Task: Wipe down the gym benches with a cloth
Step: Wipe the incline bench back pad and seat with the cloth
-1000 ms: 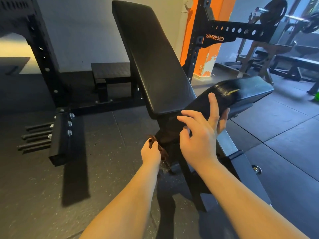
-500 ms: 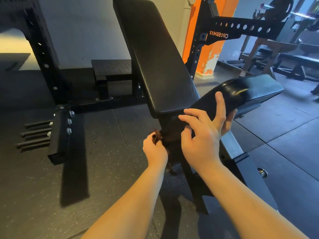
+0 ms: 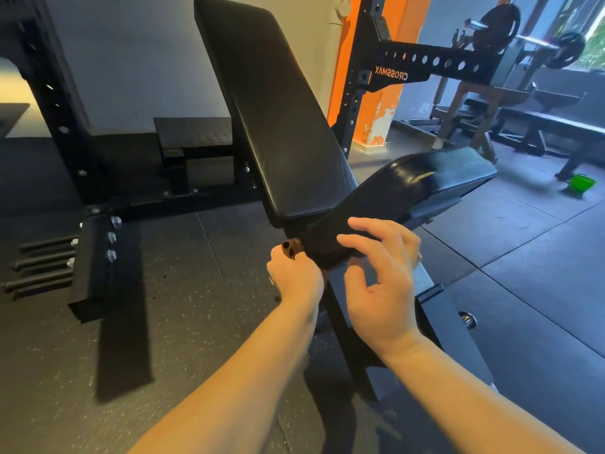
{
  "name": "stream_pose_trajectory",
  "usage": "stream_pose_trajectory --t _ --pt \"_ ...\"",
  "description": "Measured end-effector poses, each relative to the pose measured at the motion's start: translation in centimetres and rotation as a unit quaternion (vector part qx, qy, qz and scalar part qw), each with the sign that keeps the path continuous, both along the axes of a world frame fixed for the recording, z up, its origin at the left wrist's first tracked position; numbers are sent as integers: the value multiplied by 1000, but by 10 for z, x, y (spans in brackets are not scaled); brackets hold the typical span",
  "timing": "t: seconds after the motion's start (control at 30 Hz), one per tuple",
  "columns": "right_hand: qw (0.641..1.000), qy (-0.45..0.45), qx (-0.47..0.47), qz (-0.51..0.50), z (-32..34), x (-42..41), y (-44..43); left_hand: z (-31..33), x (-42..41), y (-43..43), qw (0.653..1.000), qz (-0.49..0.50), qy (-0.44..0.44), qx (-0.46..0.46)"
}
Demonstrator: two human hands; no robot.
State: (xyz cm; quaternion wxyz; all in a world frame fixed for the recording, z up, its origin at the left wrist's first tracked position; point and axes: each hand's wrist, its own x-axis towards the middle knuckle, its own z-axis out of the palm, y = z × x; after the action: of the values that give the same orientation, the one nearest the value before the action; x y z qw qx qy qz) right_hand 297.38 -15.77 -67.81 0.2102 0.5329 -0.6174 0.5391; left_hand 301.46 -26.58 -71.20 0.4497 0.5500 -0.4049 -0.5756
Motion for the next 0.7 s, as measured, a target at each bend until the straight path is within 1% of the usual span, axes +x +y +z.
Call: stream_pose_trajectory --t 0.13,0.2,0.27,0.3,0.33,0.4,0.43,0.53,0.63,0.7 --pt "999 -34 -28 -9 12 -4 8 50 -1 29 990 -62 37 -118" --pt "998 -48 -41 -17 20 -8 13 79 -1 48 973 -105 56 -195" --pt "996 -69 -54 -26 30 -16 18 99 -1 66 950 -133 45 -281" --pt "995 -79 -60 -31 36 -22 21 102 -1 72 939 -145 35 -309" --pt "993 -87 -65 -36 41 -29 25 102 0 74 932 -155 29 -328" --pt "991 -104 -76 -44 49 -44 33 98 7 74 929 -166 38 -329" --pt "989 -113 -79 -49 52 -51 36 95 11 70 930 -158 37 -331" --pt "986 -140 -68 -57 52 -64 39 86 18 59 928 -101 -20 -357" --pt "982 -168 -59 -68 45 -73 40 90 8 69 932 -88 -10 -352" --pt "978 -186 -61 -72 44 -80 41 103 -4 77 913 -71 -31 -400"
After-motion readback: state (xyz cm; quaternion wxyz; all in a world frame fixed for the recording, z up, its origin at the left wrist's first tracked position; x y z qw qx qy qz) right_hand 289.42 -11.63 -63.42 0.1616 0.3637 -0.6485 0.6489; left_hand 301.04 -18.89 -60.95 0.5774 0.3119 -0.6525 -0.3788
